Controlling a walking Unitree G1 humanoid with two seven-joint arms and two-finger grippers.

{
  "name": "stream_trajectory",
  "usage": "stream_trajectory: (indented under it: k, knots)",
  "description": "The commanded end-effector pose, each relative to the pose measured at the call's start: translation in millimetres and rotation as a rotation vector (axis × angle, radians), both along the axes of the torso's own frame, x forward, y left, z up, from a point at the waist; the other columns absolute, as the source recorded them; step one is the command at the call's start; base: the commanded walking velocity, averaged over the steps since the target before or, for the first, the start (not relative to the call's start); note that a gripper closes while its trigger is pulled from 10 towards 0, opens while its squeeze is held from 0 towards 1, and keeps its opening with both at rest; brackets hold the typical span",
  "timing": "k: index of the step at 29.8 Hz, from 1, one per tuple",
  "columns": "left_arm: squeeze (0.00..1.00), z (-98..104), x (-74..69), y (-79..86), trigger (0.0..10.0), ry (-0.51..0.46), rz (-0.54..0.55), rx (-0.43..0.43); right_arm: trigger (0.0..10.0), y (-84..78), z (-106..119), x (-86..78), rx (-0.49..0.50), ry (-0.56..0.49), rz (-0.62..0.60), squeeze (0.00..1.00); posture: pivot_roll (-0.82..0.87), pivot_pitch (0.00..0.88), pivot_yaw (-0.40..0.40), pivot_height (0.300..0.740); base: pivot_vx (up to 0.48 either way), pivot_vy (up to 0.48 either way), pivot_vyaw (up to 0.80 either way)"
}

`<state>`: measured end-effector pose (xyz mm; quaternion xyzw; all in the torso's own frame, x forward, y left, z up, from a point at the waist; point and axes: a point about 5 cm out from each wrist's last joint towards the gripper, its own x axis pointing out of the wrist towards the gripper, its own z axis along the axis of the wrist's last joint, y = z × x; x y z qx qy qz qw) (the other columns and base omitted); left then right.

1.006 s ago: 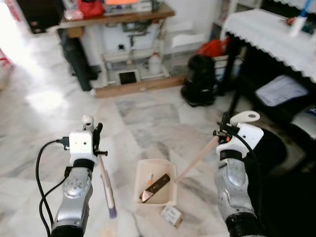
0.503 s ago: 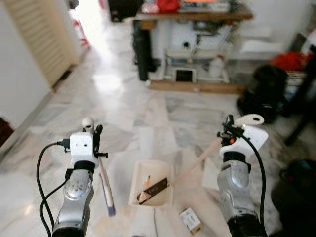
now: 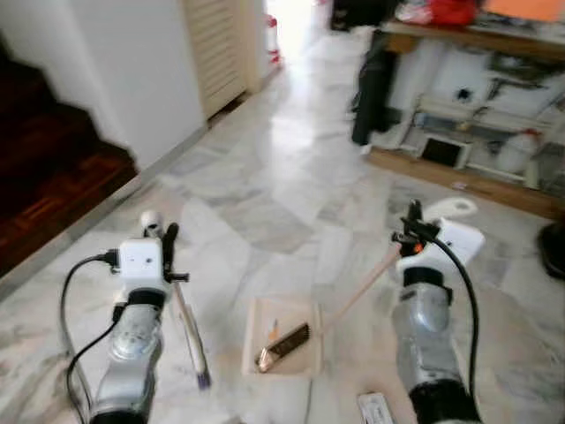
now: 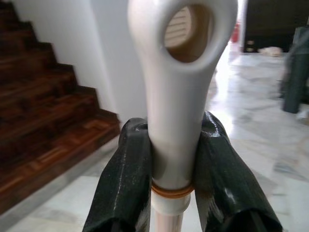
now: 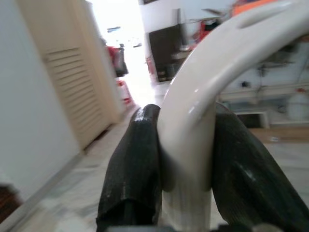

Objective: Sweep floor

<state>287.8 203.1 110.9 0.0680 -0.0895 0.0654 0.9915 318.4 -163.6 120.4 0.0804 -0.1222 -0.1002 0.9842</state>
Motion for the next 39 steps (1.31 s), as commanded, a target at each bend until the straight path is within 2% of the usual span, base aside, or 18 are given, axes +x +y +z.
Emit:
stream_trajectory:
  k: [1,15,24,31,39]
  knots:
    - [0.00,11,3.0,-3.8,10.0,-0.048,-0.008,0.017,10.0,-3.5,9,1.1,0.019,-0.041,-0.014,0.00,0.11,0.040,0.015,0.740,0.000,0.000,0.79]
    - [0.00,10,2.8,-5.5,10.0,-0.042,-0.003,0.004,10.0,-5.2,11,3.5,0.020,-0.042,-0.007,0.00,0.10,0.060,0.005,0.740,0.000,0.000,0.75]
    - [0.00,8,1.9,-9.7,10.0,-0.033,-0.020,-0.021,10.0,-4.3,6,5.4,0.056,-0.018,0.026,0.00,0.10,0.062,0.007,0.740,0.000,0.000,0.00]
    - [0.00,9,0.0,-8.0,10.0,-0.044,-0.011,-0.024,10.0,-2.1,-2,3.6,0.080,0.009,0.039,0.00,0.12,0.045,0.001,0.740,0.000,0.292,0.00]
    - [0.00,9,-1.3,-8.3,10.0,-0.044,-0.013,-0.024,10.0,-2.9,1,5.2,0.049,0.000,0.042,0.00,0.12,0.038,-0.002,0.740,0.000,0.299,0.00]
